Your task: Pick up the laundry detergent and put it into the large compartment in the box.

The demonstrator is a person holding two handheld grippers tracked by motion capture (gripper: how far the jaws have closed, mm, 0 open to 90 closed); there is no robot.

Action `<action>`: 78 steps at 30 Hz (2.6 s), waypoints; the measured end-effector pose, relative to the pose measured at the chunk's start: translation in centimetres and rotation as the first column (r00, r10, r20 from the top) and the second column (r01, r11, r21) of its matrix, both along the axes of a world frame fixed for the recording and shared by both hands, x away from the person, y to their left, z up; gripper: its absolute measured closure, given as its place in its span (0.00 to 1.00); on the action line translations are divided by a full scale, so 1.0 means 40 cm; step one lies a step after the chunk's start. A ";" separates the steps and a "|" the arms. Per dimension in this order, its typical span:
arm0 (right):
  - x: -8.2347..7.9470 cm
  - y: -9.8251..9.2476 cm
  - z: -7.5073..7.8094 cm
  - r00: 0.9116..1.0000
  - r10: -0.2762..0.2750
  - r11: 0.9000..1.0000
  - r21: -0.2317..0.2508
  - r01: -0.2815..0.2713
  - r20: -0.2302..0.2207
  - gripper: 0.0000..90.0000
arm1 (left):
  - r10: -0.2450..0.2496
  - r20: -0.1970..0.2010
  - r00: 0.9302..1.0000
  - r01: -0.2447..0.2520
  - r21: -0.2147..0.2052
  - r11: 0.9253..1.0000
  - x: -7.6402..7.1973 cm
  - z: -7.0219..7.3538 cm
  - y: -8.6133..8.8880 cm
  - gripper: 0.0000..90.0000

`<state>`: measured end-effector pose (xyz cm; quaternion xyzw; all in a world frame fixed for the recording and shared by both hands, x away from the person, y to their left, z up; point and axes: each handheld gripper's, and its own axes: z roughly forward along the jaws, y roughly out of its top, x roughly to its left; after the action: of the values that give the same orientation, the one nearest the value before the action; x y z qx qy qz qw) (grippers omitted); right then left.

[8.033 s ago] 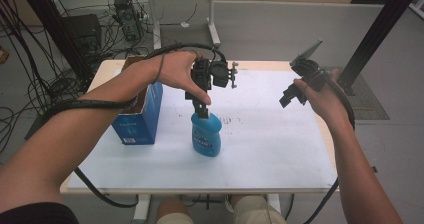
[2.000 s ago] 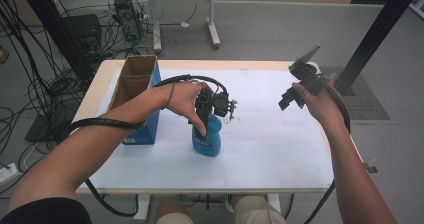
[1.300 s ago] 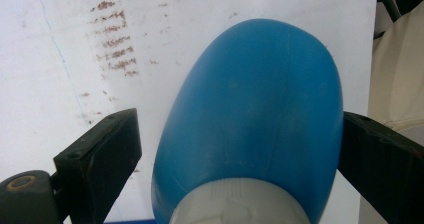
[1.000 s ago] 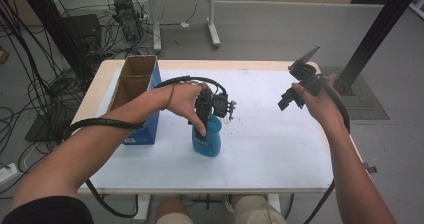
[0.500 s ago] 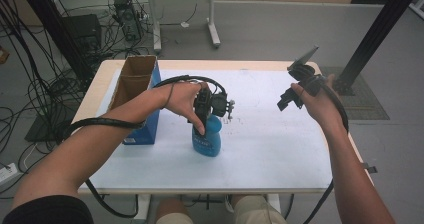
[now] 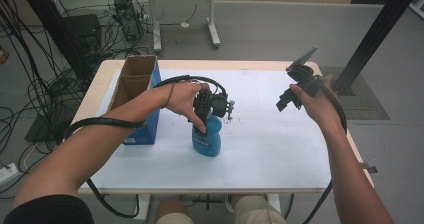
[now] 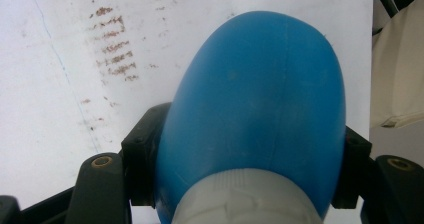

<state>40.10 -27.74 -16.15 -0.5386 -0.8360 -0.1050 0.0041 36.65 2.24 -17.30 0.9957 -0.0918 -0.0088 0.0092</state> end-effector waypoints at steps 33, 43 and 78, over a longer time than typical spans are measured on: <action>0.001 0.021 -0.004 1.000 0.009 1.000 -0.012 -0.009 0.005 0.10 | 0.012 -0.006 1.000 -0.012 0.016 1.000 0.001 0.001 -0.008 0.39; 0.001 0.021 -0.005 1.000 0.008 1.000 -0.012 -0.008 0.007 0.10 | 0.012 -0.006 1.000 -0.012 0.021 1.000 0.001 0.001 -0.011 0.40; 0.003 0.030 -0.014 1.000 0.017 1.000 -0.007 -0.017 0.001 0.10 | 0.044 -0.017 0.999 -0.044 0.025 0.999 0.005 0.002 -0.008 0.40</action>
<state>40.23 -26.55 -16.71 -0.5313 -0.8410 -0.1022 0.0029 36.86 1.92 -17.20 0.9974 -0.0696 -0.0182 -0.0018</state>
